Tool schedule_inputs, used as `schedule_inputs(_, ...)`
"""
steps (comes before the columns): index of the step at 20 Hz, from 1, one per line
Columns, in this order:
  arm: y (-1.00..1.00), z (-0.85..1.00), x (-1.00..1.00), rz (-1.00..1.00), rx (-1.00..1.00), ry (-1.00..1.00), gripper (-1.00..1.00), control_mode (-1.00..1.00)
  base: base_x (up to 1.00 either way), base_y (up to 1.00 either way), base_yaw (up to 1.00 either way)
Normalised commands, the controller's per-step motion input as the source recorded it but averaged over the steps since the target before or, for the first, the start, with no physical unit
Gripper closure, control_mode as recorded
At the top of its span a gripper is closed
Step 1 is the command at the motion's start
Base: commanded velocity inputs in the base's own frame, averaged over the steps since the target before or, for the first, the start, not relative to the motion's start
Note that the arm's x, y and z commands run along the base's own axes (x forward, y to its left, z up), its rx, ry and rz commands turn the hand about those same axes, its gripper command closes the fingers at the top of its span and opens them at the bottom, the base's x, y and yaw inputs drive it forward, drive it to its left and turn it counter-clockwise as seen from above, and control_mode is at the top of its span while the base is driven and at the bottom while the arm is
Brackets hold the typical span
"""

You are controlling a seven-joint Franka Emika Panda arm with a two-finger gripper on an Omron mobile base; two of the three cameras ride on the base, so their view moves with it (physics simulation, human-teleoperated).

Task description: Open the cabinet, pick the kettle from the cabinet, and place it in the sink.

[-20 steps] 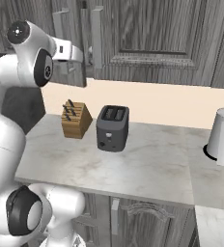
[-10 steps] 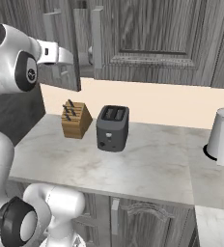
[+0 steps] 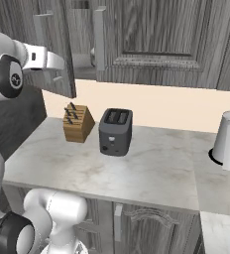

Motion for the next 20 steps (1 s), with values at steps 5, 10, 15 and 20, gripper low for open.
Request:
schedule_inputs(5,0.42,0.00,-0.39,-0.07,-0.03,0.00,1.00,-1.00,0.00,0.00,0.00)
schedule_inputs(10,0.45,-0.01,-0.38,-0.10,-0.06,0.00,1.00,-1.00,0.00,0.00,0.00)
schedule_inputs(15,0.49,-0.01,-0.36,-0.09,-0.10,0.00,1.00,-1.00,0.00,0.00,0.00)
schedule_inputs(20,0.48,0.00,-0.36,-0.06,-0.09,-0.01,1.00,-1.00,0.00,0.00,0.00)
